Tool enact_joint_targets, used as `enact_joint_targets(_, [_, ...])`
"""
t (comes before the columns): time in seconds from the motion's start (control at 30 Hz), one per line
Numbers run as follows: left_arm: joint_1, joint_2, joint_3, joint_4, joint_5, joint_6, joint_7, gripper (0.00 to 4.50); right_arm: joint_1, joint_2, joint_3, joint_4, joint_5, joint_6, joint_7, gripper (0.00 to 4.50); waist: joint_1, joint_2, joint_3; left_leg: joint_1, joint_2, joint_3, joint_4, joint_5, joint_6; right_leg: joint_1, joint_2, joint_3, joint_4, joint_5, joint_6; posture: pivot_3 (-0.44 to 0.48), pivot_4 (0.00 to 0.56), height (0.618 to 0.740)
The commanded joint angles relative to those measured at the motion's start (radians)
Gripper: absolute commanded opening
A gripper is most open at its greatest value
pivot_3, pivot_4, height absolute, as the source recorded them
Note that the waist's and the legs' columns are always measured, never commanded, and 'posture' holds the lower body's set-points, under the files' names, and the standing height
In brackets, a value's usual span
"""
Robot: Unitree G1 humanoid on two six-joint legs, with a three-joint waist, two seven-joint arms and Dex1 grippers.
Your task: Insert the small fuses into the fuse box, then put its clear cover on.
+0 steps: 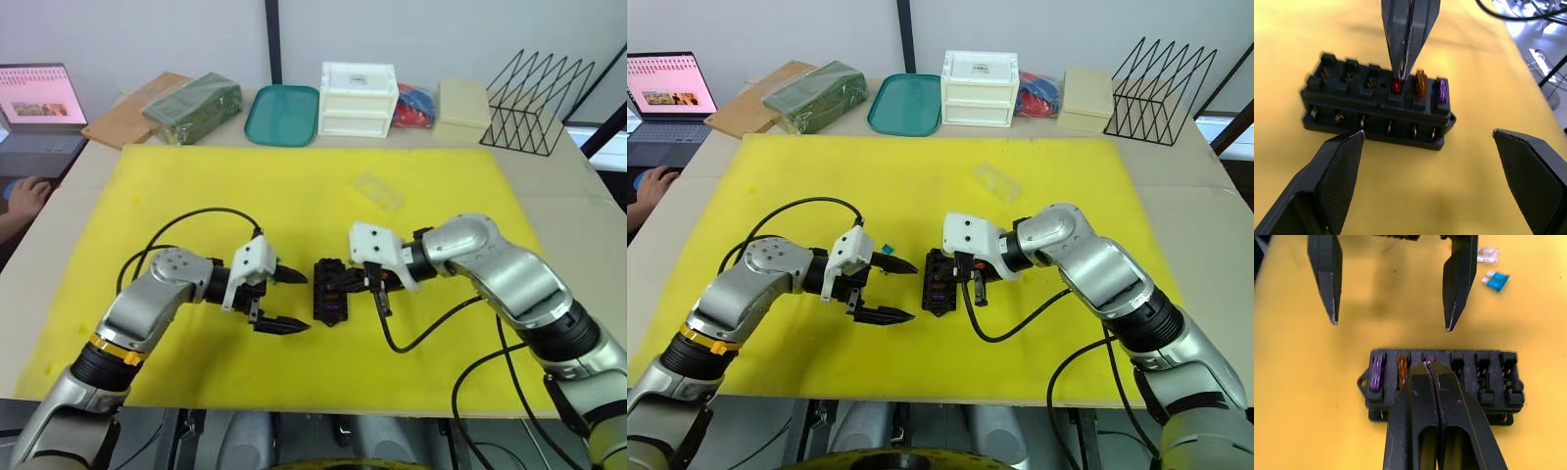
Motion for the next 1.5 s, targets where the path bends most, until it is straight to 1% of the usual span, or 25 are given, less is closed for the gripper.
enact_joint_targets(0.03, [-0.030, 0.052, 0.104, -0.079, -0.092, 0.082, 0.001, 4.50, -0.044, -0.007, -0.108, -0.047, 0.066, 0.019, 0.002, 0.01, 0.000, 0.000, 0.000, 0.000, 0.000, 0.000, 0.000, 0.000, 0.000, 0.000, 0.000, 0.000, 0.000, 0.000, 0.000, 0.000, 0.150, 0.740])
enact_joint_targets(0.1, [-0.035, 0.103, 0.176, -0.100, -0.146, 0.150, 0.007, 4.50, -0.040, -0.037, -0.151, -0.059, 0.092, 0.020, 0.015, 0.01, 0.000, 0.000, 0.000, 0.000, 0.000, 0.000, 0.000, 0.000, 0.000, 0.000, 0.000, 0.000, 0.000, 0.000, 0.000, 0.000, 0.150, 0.740])
enact_joint_targets(0.2, [-0.009, 0.198, 0.273, -0.098, -0.184, 0.201, 0.001, 4.50, -0.010, -0.097, -0.199, -0.061, 0.096, -0.010, 0.029, 0.63, 0.000, 0.000, 0.000, -0.001, 0.000, -0.001, 0.000, 0.000, 0.000, -0.001, 0.000, -0.001, -0.001, 0.000, 0.000, 0.000, 0.150, 0.740])
enact_joint_targets(0.27, [0.026, 0.256, 0.316, -0.088, -0.179, 0.200, -0.005, 4.50, 0.023, -0.148, -0.228, -0.051, 0.090, -0.033, 0.041, 1.27, 0.000, 0.000, 0.000, -0.002, 0.000, -0.001, 0.000, 0.000, 0.000, -0.001, 0.000, -0.002, -0.002, 0.000, 0.000, 0.000, 0.150, 0.740])
enact_joint_targets(0.33, [0.092, 0.327, 0.379, -0.052, -0.162, 0.172, -0.032, 4.50, 0.066, -0.210, -0.265, -0.036, 0.076, -0.056, 0.043, 1.95, 0.001, 0.000, 0.000, -0.002, 0.000, -0.001, -0.001, 0.000, 0.000, -0.001, -0.001, -0.002, -0.003, 0.000, 0.000, 0.000, 0.150, 0.740])
enact_joint_targets(0.4, [0.155, 0.378, 0.434, -0.013, -0.141, 0.135, -0.046, 4.50, 0.120, -0.273, -0.316, -0.012, 0.068, -0.081, 0.050, 2.71, 0.001, 0.000, 0.001, -0.002, 0.000, 0.000, -0.001, 0.000, 0.000, -0.001, -0.001, -0.002, -0.003, 0.000, 0.000, 0.000, 0.150, 0.740])
enact_joint_targets(0.43, [0.193, 0.404, 0.469, 0.035, -0.124, 0.101, -0.063, 4.50, 0.157, -0.312, -0.351, -0.003, 0.064, -0.093, 0.056, 3.11, 0.001, 0.000, 0.001, -0.002, 0.000, 0.000, -0.001, 0.000, 0.000, -0.001, -0.001, -0.002, -0.004, 0.000, 0.000, 0.000, 0.150, 0.740])
enact_joint_targets(0.47, [0.217, 0.416, 0.485, 0.054, -0.114, 0.084, -0.065, 4.50, 0.192, -0.342, -0.380, 0.014, 0.061, -0.116, 0.067, 3.40, 0.002, 0.000, 0.001, -0.002, 0.000, 0.000, -0.001, 0.000, 0.000, -0.001, -0.001, -0.002, -0.004, 0.000, 0.000, 0.000, 0.150, 0.740])
enact_joint_targets(0.57, [0.271, 0.438, 0.512, 0.130, -0.081, 0.019, -0.078, 4.50, 0.290, -0.403, -0.443, 0.054, 0.047, -0.168, 0.075, 4.47, 0.004, 0.000, 0.001, -0.003, 0.000, 0.002, -0.001, 0.000, 0.000, -0.002, -0.001, -0.002, -0.004, 0.000, 0.000, 0.000, 0.150, 0.740])
enact_joint_targets(0.7, [0.265, 0.428, 0.501, 0.172, -0.081, 0.002, -0.081, 4.50, 0.353, -0.437, -0.486, 0.061, 0.051, -0.181, 0.081, 4.47, 0.004, 0.000, 0.001, -0.003, 0.000, 0.004, -0.001, 0.000, 0.000, -0.002, -0.001, -0.002, -0.004, 0.000, 0.000, 0.000, 0.150, 0.740])
enact_joint_targets(0.77, [0.236, 0.415, 0.481, 0.167, -0.095, 0.017, -0.078, 4.50, 0.345, -0.438, -0.483, 0.065, 0.054, -0.183, 0.079, 4.47, 0.002, 0.000, 0.001, -0.003, 0.001, 0.004, -0.001, 0.000, 0.000, -0.002, -0.001, -0.002, -0.004, 0.000, 0.000, 0.000, 0.150, 0.740])
enact_joint_targets(0.87, [0.194, 0.387, 0.439, 0.184, -0.106, 0.030, -0.100, 4.50, 0.308, -0.407, -0.469, 0.025, 0.076, -0.155, 0.052, 4.47, 0.000, 0.001, 0.001, -0.003, 0.001, 0.004, -0.001, 0.000, 0.000, -0.002, 0.000, -0.002, -0.004, 0.000, 0.000, 0.000, 0.150, 0.740])
enact_joint_targets(0.93, [0.139, 0.347, 0.410, 0.204, -0.138, 0.095, -0.090, 4.50, 0.273, -0.376, -0.460, -0.009, 0.108, -0.128, 0.034, 4.47, -0.001, 0.001, 0.001, -0.003, 0.001, 0.004, -0.001, 0.000, 0.000, -0.002, 0.000, -0.001, -0.004, 0.000, 0.000, 0.000, 0.150, 0.740])
enact_joint_targets(1.03, [0.020, 0.265, 0.362, 0.262, -0.189, 0.270, -0.035, 4.50, 0.194, -0.326, -0.427, -0.053, 0.149, -0.082, 0.016, 4.47, 0.001, 0.001, 0.001, -0.003, 0.000, 0.004, -0.001, 0.000, 0.000, -0.003, 0.001, -0.001, -0.003, 0.000, 0.000, 0.000, 0.150, 0.740])
enact_joint_targets(1.13, [-0.033, 0.238, 0.347, 0.297, -0.224, 0.363, -0.039, 4.50, 0.143, -0.297, -0.398, -0.071, 0.163, -0.047, -0.005, 4.47, 0.000, 0.000, 0.001, -0.004, 0.000, 0.003, -0.001, 0.000, 0.000, -0.003, 0.001, -0.002, -0.003, 0.000, 0.000, 0.000, 0.150, 0.740])
enact_joint_targets(1.17, [-0.059, 0.216, 0.344, 0.318, -0.245, 0.410, -0.029, 4.50, 0.128, -0.282, -0.388, -0.075, 0.169, -0.043, -0.012, 4.47, -0.001, 0.000, 0.001, -0.005, 0.000, 0.002, -0.001, 0.000, 0.000, -0.003, 0.000, -0.002, -0.003, 0.000, 0.000, 0.000, 0.150, 0.740])
enact_joint_targets(1.2, [-0.095, 0.184, 0.334, 0.359, -0.263, 0.467, -0.019, 4.12, 0.116, -0.264, -0.371, -0.084, 0.173, -0.042, -0.017, 4.50, 0.001, 0.000, 0.000, -0.005, 0.000, 0.001, -0.001, 0.000, 0.000, -0.004, 0.000, -0.001, -0.003, 0.000, 0.000, 0.000, 0.150, 0.740])
enact_joint_targets(1.27, [-0.159, 0.140, 0.308, 0.438, -0.276, 0.560, -0.011, 3.54, 0.092, -0.232, -0.333, -0.096, 0.168, -0.045, -0.029, 4.50, 0.003, 0.000, 0.001, -0.006, 0.000, 0.001, -0.001, 0.000, 0.000, -0.005, 0.000, -0.002, -0.003, 0.000, 0.000, 0.000, 0.150, 0.740])
enact_joint_targets(1.37, [-0.216, 0.123, 0.267, 0.535, -0.262, 0.621, -0.039, 2.49, 0.044, -0.186, -0.280, -0.115, 0.164, -0.030, -0.055, 4.50, 0.002, 0.000, 0.000, -0.007, -0.001, 0.001, 0.000, 0.000, 0.000, -0.005, 0.000, -0.003, -0.002, 0.000, 0.000, 0.000, 0.150, 0.740])
enact_joint_targets(1.43, [-0.249, 0.113, 0.244, 0.606, -0.254, 0.654, -0.049, 2.49, 0.015, -0.151, -0.257, -0.132, 0.174, 0.001, -0.081, 4.50, -0.002, 0.000, 0.000, -0.007, -0.001, 0.001, 0.000, 0.000, 0.000, -0.006, 0.000, -0.002, -0.001, 0.000, 0.000, 0.000, 0.150, 0.740])
enact_joint_targets(1.5, [-0.266, 0.107, 0.230, 0.642, -0.247, 0.662, -0.057, 2.49, 0.004, -0.132, -0.244, -0.143, 0.179, 0.016, -0.097, 4.50, -0.002, 0.000, 0.000, -0.007, -0.001, 0.000, 0.000, 0.000, 0.000, -0.008, 0.000, -0.002, 0.001, 0.000, 0.000, 0.000, 0.150, 0.740])
